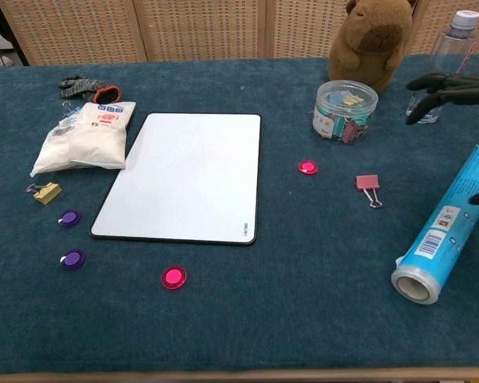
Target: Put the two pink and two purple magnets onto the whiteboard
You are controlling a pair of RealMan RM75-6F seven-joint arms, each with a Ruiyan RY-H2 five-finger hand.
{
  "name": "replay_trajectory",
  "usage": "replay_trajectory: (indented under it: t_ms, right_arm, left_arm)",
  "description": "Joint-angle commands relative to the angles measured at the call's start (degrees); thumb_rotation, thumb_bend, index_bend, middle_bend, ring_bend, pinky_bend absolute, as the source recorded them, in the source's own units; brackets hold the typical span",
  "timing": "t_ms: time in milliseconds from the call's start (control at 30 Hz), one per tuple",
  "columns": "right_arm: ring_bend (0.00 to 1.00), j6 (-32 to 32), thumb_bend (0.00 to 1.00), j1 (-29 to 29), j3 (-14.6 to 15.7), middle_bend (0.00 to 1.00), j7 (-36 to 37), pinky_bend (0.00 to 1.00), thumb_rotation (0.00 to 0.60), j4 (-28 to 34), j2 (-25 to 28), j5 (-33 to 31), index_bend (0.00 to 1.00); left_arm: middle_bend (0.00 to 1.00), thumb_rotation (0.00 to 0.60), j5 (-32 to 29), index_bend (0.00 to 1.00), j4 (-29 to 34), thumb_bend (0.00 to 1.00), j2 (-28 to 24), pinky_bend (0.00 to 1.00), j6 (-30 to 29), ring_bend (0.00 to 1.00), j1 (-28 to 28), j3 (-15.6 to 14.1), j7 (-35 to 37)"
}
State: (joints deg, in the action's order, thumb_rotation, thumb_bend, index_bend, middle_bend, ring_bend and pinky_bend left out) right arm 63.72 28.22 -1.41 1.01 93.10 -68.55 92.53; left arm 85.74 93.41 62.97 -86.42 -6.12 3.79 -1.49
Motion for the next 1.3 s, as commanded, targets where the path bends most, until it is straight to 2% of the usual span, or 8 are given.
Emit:
replay_trajectory:
  t_ms: [33,167,300,467,700,867,1300]
  right_arm:
    - [0.0,-6.62,0.0,5.05,-3.56,0.0,-5.54,0.0,0.6,0.94,-4.28,-3.95,0.26]
    - [0.0,-10.67,0.0,8.37,-6.03,0.0,-11.33,0.0,0.6,-0.06,-8.42,-8.37,0.3]
    - [0.0,-13.38,0.07,11.34,-8.39,0.0,-17.31,0.0,0.6,-2.23,-12.7,-13.95,0.31]
    - [0.0,-14.79,0.15,14.3,-10.21,0.0,-23.08,0.0,0.6,-4.96,-16.73,-19.12,0.34]
    - [0.0,-17.72,0.2,18.7,-12.17,0.0,-28.15,0.0,0.6,-11.92,-21.16,-26.52,0.34]
    - [0.0,-18.41,0.21,20.59,-12.08,0.0,-29.94,0.0,0.6,-15.36,-22.48,-29.21,0.35]
    - [0.0,-18.98,0.21,24.5,-10.45,0.0,-35.05,0.0,0.6,-19.11,-24.71,-31.79,0.36]
  left_arm:
    - [0.0,0.6,-0.35,0.0,-0.2,0.02,-0.09,0.0,0.41,0.0,-0.15,0.1,0.34]
    - [0.0,0.6,-0.73,0.0,-0.36,0.02,-0.3,0.0,0.78,0.0,-0.34,0.33,0.94]
    - [0.0,0.6,-0.75,0.0,-0.39,0.02,-0.62,0.0,0.75,0.0,-0.29,0.38,1.68]
    - [0.0,0.6,-0.88,0.0,-0.47,0.02,-0.94,0.0,0.69,0.0,-0.25,0.51,2.48]
    - [0.0,0.6,-1.08,0.0,-0.48,0.02,-1.18,0.0,0.64,0.0,-0.23,0.68,3.14]
    - [0.0,0.6,-1.22,0.0,-0.84,0.02,-0.88,0.0,0.86,0.0,-0.43,0.8,2.98]
    - [0.0,0.6,-1.84,0.0,-1.19,0.02,-0.62,0.0,1.35,0.0,-0.64,0.97,2.74]
